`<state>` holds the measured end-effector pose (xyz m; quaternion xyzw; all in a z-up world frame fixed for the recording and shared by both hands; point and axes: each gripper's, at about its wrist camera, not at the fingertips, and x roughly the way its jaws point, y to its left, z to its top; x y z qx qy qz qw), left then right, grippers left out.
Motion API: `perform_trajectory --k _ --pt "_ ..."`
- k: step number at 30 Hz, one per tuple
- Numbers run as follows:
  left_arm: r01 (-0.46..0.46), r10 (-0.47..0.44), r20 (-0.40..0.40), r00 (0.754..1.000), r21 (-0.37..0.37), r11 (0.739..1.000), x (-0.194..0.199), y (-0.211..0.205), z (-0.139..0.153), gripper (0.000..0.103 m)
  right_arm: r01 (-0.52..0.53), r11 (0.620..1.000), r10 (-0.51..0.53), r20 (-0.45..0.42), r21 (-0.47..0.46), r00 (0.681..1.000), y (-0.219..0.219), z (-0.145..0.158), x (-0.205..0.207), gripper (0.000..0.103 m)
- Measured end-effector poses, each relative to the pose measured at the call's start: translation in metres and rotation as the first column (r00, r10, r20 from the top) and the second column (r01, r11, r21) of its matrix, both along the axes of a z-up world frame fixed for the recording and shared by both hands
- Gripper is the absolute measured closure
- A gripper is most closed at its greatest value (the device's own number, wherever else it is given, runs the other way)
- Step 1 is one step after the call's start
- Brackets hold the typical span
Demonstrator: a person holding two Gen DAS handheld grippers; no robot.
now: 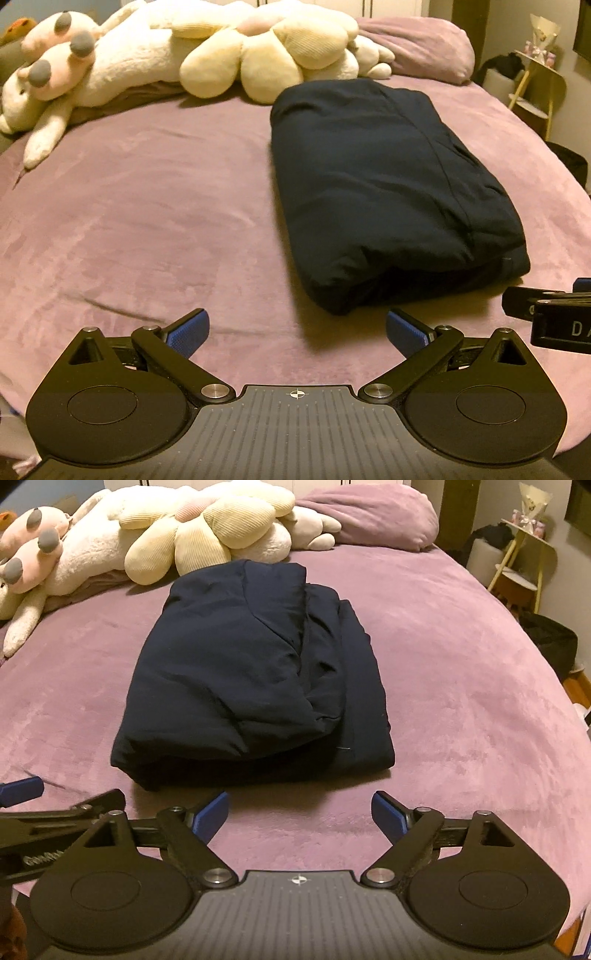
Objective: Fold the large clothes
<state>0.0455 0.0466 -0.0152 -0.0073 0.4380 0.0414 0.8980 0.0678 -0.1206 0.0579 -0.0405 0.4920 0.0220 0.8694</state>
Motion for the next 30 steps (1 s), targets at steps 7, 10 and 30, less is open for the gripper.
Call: perform_trajectory --k 7,10,30 --pt "0.003 -0.003 -0.001 1.000 -0.037 0.999 0.0008 0.0025 0.0036 0.000 0.019 1.000 -0.019 -0.004 -0.016 1.000 0.0037 0.0028 0.0007 0.009" --pt "0.008 -0.008 0.001 1.000 -0.023 1.000 0.0011 0.0004 0.0046 0.000 0.031 0.999 -0.032 -0.013 -0.014 0.999 0.0034 0.0030 0.0013 0.008" --pt "0.007 -0.008 -0.009 1.000 -0.028 1.000 0.0026 -0.0023 0.0087 0.000 0.052 0.998 -0.052 -0.017 -0.023 0.999 -0.0003 0.0053 0.0017 0.004"
